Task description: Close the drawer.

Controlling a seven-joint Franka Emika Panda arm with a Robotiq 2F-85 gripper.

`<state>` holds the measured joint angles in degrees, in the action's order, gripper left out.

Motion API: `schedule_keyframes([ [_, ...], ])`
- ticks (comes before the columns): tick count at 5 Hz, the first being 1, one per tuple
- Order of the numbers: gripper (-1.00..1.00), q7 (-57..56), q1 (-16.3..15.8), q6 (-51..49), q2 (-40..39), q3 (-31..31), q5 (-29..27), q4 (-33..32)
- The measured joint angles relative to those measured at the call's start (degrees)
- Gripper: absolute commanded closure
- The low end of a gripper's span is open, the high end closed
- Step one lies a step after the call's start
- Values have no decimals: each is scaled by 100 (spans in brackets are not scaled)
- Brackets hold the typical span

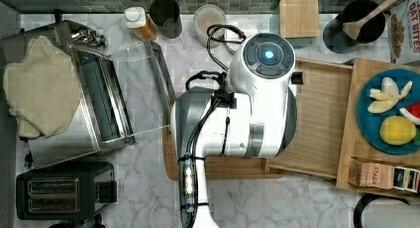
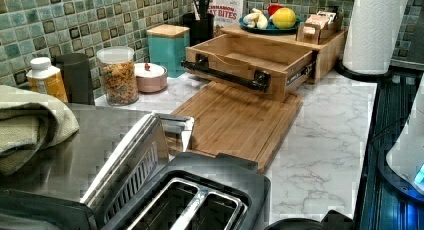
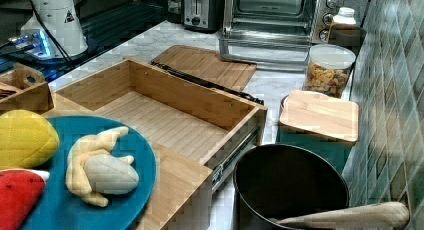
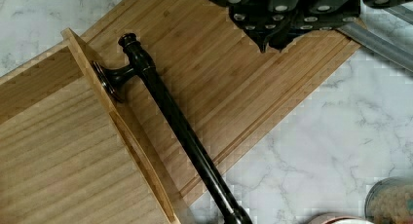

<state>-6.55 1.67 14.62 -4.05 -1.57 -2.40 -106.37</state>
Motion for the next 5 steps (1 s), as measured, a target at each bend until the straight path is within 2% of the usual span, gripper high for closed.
schedule_keyframes([
  [3, 100, 0, 17, -21, -88, 7, -12, -50],
  [4, 100, -87, 6, 495, -32, 7, -12, -269],
  [5, 100, -532, 2, 1806, 84, 6, -12, -806],
])
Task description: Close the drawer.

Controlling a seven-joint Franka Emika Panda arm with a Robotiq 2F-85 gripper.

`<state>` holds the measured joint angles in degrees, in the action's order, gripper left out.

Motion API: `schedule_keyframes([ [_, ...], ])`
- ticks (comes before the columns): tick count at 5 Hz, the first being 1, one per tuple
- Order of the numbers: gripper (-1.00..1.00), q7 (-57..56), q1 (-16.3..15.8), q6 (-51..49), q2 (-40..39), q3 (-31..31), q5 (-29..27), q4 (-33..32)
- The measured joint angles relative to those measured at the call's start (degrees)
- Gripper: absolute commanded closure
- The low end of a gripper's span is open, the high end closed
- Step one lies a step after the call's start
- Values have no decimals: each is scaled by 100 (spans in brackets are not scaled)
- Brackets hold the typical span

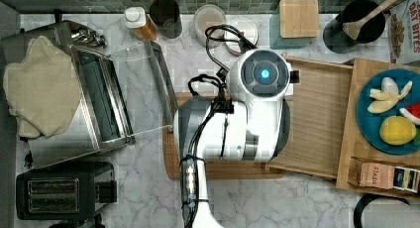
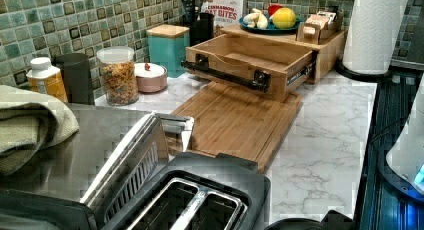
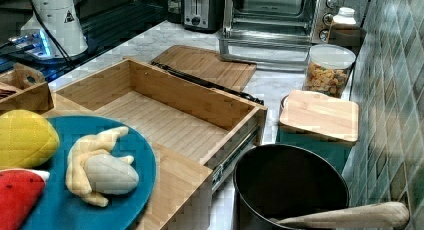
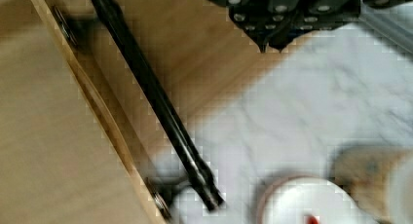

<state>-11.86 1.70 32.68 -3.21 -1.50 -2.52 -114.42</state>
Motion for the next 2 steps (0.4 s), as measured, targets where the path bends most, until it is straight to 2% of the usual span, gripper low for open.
schedule_keyframes([
  [1, 100, -913, 13, 204, 51, 0, -17, -431],
  [2, 100, -1133, -1, -134, -61, 0, -19, -666],
])
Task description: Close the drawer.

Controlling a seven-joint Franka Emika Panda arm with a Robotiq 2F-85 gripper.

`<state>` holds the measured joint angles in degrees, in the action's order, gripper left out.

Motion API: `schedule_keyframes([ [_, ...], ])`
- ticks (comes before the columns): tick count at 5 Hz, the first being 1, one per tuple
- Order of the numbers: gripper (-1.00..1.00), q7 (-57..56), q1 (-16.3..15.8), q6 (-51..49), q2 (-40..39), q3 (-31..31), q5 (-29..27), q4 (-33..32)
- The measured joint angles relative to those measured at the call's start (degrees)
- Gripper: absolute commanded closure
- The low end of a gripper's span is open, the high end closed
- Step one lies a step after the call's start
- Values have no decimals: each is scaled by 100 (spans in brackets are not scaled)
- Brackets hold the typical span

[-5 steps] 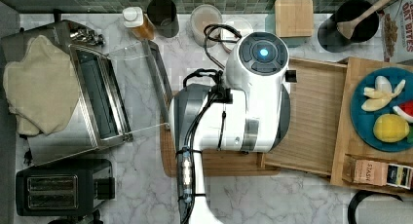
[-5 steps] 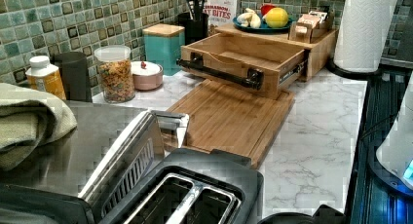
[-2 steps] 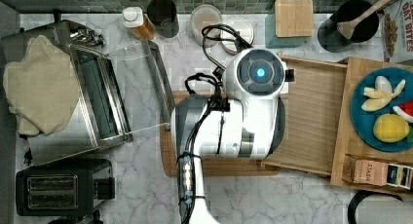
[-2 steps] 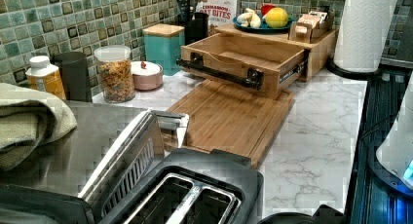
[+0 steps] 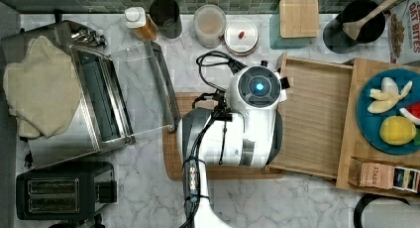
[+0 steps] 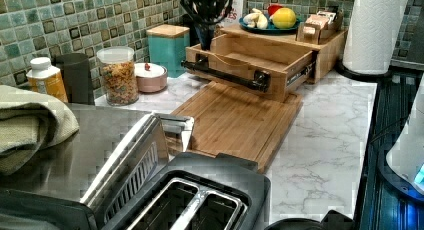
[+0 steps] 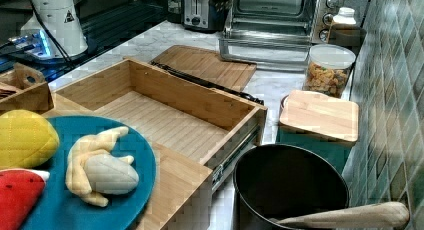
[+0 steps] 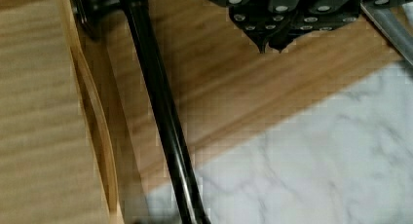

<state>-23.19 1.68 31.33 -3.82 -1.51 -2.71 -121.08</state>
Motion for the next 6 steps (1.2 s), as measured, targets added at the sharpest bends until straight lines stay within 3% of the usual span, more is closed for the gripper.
schedule_keyframes([
  [4, 100, -379, 94, 1544, -528, -19, -49, -582],
  [6, 100, -1153, 135, 1175, -715, -46, -42, -526],
])
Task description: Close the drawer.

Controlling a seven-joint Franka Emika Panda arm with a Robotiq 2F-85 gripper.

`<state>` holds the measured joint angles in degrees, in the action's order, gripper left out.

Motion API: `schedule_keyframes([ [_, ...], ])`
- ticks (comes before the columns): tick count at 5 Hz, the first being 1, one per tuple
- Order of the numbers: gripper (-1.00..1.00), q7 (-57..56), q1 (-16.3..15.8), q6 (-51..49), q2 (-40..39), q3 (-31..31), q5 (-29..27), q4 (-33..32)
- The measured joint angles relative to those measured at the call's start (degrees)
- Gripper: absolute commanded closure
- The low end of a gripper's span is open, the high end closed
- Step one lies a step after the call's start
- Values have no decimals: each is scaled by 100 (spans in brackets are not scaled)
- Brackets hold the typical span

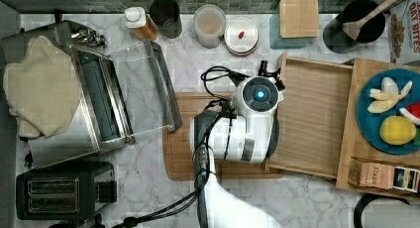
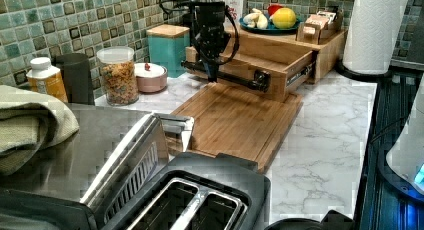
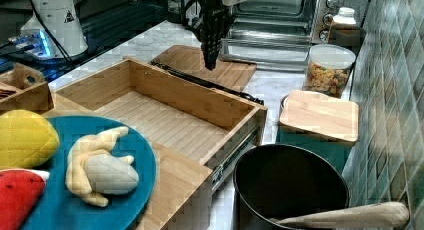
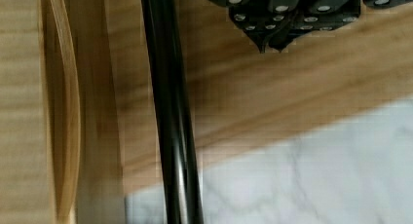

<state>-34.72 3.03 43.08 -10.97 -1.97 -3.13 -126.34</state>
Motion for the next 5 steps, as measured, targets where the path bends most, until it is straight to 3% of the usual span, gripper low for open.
schedule_keyframes([
  [1, 100, -42, 0, -25, -118, -5, 14, 0],
  [3, 100, -45, 8, 996, -359, -45, 229, -56],
  [5, 100, -42, 56, 534, -383, -60, 253, 0],
])
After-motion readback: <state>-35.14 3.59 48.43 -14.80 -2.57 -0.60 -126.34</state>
